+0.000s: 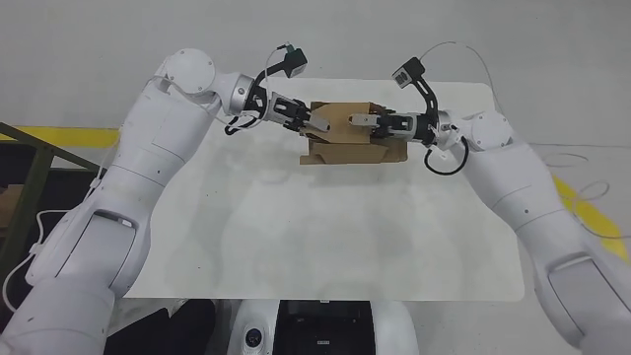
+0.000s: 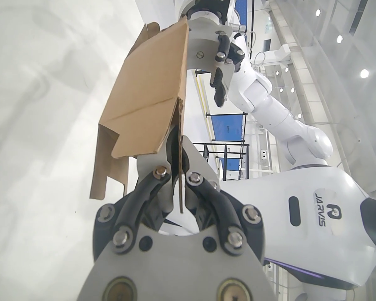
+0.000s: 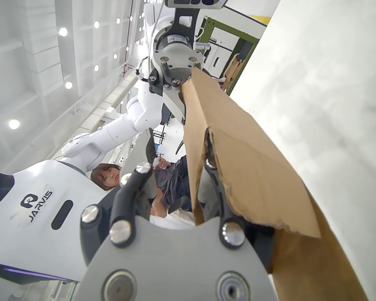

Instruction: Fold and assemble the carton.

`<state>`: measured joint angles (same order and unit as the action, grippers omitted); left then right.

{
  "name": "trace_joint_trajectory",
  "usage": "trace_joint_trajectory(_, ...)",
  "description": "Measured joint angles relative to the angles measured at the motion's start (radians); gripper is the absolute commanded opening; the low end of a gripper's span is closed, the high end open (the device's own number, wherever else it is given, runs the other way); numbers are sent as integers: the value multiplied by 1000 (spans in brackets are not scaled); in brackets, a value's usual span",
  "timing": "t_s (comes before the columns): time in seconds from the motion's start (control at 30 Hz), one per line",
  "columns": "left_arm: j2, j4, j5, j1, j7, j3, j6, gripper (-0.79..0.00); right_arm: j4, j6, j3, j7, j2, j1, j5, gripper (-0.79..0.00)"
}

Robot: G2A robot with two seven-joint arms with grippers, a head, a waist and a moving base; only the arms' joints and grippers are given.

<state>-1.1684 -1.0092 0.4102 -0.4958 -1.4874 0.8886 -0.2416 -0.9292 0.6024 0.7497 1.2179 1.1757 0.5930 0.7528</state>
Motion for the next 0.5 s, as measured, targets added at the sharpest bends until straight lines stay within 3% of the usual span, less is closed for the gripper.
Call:
trace_joint_trajectory(0.03, 0, 0, 0, 0, 0, 0, 0, -785, 3, 0, 0, 0, 1, -1, -3, -650)
trace_joint_trajectory(0.17, -1, -1, 0, 2, -1, -2, 1, -785, 15, 1, -3, -1, 3, -8, -22, -782)
trace_joint_trajectory(0.4, -2, -2, -2, 4, -4, -3, 0, -785, 32, 0, -11, 0, 10, -15, -34, -785)
trace_joint_trajectory(0.47, -2, -2, -2, 4, -3, -3, 0, -616, 36, -1, -12, 1, 12, -17, -34, -785)
trace_joint_trajectory(0.5, -2, -3, -2, 4, -2, -3, 0, -440, 39, -2, -13, 2, 13, -18, -34, -785)
